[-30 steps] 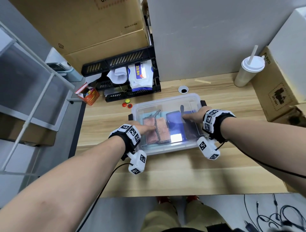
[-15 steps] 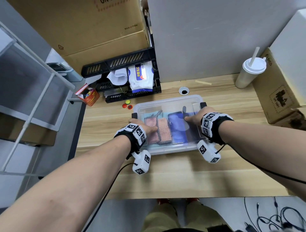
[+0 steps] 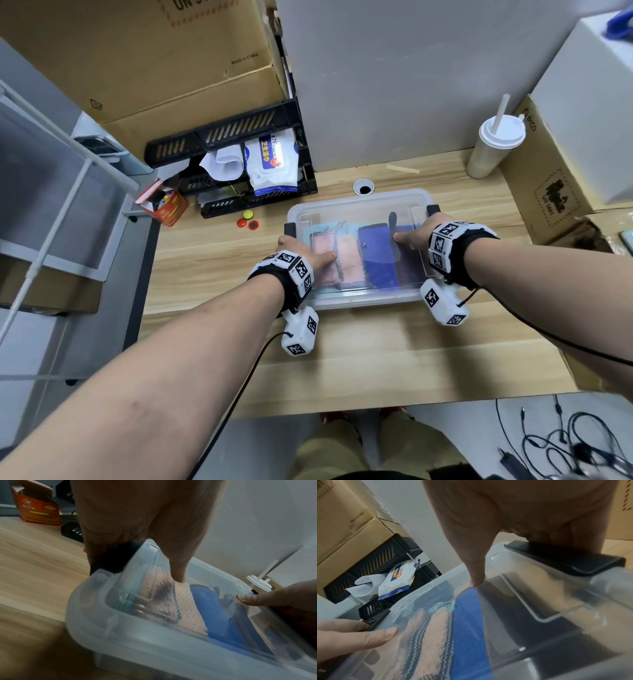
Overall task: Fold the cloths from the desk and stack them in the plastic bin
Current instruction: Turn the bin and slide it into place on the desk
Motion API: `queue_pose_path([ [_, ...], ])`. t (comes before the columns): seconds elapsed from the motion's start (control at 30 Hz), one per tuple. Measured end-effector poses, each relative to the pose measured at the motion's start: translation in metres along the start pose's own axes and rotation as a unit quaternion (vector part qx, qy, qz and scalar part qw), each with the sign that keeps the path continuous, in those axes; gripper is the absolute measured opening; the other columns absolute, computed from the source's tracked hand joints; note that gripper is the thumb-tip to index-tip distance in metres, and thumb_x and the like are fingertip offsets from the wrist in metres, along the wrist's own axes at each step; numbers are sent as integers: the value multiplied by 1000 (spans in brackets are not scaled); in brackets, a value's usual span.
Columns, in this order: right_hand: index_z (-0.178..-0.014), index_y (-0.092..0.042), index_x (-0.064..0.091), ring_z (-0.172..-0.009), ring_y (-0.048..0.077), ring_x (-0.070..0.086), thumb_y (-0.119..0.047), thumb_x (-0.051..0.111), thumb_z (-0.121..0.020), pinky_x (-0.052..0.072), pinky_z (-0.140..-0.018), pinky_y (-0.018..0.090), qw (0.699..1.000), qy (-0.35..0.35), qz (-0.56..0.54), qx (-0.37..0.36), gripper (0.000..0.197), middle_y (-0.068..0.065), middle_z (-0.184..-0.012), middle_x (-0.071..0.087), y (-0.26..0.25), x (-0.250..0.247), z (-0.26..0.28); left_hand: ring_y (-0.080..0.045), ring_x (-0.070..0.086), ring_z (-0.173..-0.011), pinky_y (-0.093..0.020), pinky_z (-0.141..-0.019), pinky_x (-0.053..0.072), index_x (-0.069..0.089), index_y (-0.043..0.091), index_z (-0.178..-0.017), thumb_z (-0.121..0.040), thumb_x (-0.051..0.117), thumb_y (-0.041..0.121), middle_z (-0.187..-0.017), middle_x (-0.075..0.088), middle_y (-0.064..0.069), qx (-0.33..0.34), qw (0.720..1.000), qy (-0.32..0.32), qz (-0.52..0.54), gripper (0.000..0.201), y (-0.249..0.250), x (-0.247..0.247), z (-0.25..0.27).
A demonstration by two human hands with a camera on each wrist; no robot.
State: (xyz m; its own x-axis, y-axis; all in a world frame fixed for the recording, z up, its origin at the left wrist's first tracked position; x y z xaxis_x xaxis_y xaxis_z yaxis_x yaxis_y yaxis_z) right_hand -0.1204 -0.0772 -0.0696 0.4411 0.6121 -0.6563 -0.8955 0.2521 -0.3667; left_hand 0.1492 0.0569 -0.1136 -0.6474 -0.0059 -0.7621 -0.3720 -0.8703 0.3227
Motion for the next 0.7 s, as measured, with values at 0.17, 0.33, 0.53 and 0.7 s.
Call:
queue_pose_path([
  [0.17, -85, -12, 60, -66, 20, 54, -56, 68, -78, 45, -68, 31, 999, 29, 36, -6, 46, 4, -77, 60, 9, -5, -17, -34, 56, -116, -42, -98, 48, 29, 1, -137, -58, 80, 67, -128, 53, -14, -6, 1000, 7, -1, 114, 8, 0, 0],
  [0.33, -76, -11, 60, -65, 22, 60, -50, 74, -70, 51, -63, 29, 999, 26, 33, -25, 42, 4, -70, 61, 6, -5, -21, -29, 65, -97, -38, -86, 57, 43, 1, -131, -19, 74, 67, -111, 62, -10, -15, 1000, -4, 10, 133, 10, 4, -1],
  [0.53, -72, -10, 66, -67, 25, 63, -35, 74, -70, 47, -56, 27, 1000, 21, 16, -17, 27, 8, -76, 66, 12, -13, -36, -33, 58, -110, -39, -93, 51, 26, 0, -140, -67, 79, 47, -124, 56, -16, 10, 1000, 3, 16, 101, 28, 1, 3],
  [0.7, -74, -9, 61, -66, 25, 61, -33, 73, -70, 42, -51, 26, 999, 45, 5, -15, 27, 8, -79, 64, 17, -23, -51, -37, 48, -123, -44, -102, 45, 20, 1, -143, -72, 76, 38, -138, 42, -20, 19, 1000, 12, 19, 97, 40, 10, -1],
])
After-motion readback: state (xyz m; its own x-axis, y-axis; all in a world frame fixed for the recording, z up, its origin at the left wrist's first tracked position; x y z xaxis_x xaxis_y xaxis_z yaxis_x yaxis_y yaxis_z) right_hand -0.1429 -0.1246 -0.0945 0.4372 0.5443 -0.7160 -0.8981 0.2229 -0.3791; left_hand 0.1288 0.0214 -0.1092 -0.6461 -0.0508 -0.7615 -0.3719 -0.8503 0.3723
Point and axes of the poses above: each hand's wrist, its own z-axis away from the middle knuckle, its own x-axis out of the palm, y = z × x, the point moved 10 cm from there along -z, towards the middle knuckle
